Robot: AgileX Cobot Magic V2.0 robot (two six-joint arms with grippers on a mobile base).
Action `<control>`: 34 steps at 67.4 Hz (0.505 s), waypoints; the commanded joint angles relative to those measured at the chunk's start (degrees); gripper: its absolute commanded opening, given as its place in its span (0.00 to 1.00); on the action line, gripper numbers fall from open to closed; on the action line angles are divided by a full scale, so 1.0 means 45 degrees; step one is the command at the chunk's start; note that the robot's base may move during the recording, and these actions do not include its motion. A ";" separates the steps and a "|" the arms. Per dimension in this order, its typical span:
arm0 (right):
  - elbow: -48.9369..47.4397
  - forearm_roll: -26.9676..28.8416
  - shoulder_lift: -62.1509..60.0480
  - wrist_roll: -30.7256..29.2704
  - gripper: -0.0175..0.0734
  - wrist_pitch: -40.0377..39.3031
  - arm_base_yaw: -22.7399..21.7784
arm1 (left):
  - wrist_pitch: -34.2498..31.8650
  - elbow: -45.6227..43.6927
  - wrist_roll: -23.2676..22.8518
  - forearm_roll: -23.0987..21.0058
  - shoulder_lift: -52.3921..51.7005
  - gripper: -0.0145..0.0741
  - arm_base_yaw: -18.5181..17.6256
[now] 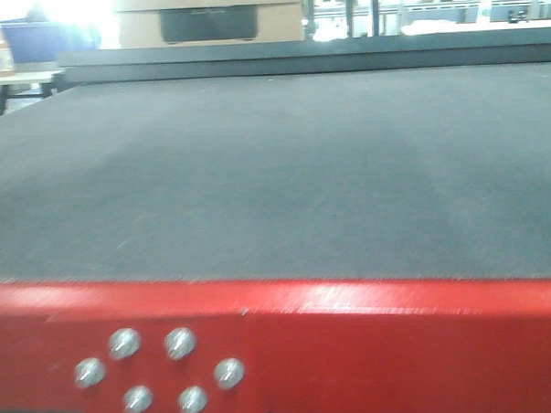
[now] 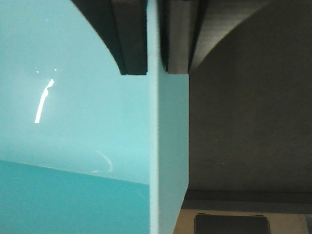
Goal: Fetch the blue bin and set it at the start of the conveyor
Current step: 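Carry the bin with both grippers up to the red-framed belt conveyor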
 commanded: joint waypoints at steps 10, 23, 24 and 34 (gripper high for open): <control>-0.0131 -0.0111 -0.0072 -0.0325 0.03 -0.0507 -0.0029 | -0.0862 -0.0123 -0.0231 -0.0633 -0.0207 0.04 -0.0069; -0.0131 -0.0111 -0.0072 -0.0325 0.03 -0.0507 -0.0029 | -0.0862 -0.0123 -0.0231 -0.0633 -0.0207 0.04 -0.0069; -0.0131 -0.0111 -0.0072 -0.0325 0.03 -0.0507 -0.0029 | -0.0862 -0.0123 -0.0231 -0.0633 -0.0207 0.04 -0.0069; -0.0131 -0.0111 -0.0072 -0.0325 0.03 -0.0507 -0.0029 | -0.0862 -0.0123 -0.0231 -0.0633 -0.0207 0.04 -0.0069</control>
